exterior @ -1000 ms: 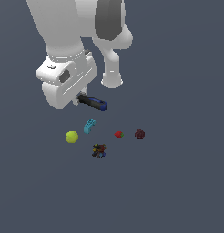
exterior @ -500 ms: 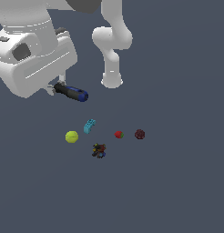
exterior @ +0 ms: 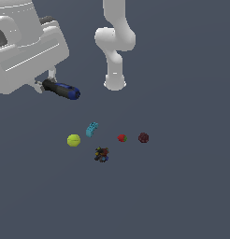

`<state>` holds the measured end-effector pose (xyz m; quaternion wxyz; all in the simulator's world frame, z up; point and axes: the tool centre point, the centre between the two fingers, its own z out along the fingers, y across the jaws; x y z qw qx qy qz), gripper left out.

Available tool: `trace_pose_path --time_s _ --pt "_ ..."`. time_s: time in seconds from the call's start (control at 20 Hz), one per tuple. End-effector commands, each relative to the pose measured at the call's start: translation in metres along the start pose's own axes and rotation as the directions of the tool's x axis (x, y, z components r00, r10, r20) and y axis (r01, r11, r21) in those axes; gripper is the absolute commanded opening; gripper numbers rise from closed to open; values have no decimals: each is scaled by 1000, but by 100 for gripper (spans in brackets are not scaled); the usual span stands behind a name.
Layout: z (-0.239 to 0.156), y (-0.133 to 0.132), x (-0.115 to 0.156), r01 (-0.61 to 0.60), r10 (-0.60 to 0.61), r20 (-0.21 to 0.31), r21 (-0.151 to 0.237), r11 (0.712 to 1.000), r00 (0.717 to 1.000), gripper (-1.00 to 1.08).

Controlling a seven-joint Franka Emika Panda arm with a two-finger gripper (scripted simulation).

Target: Pick up a designated object from a clutter of objects.

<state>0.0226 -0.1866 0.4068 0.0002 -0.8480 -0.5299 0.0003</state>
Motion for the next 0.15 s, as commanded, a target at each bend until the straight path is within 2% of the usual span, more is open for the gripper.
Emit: trace_pose_path --time_s 0.0,0.1 --pt "-3 2 -1 1 -1 0 -1 1000 1000 -100" --pt "-3 2 -1 1 -1 0 -1 1000 1000 -100"
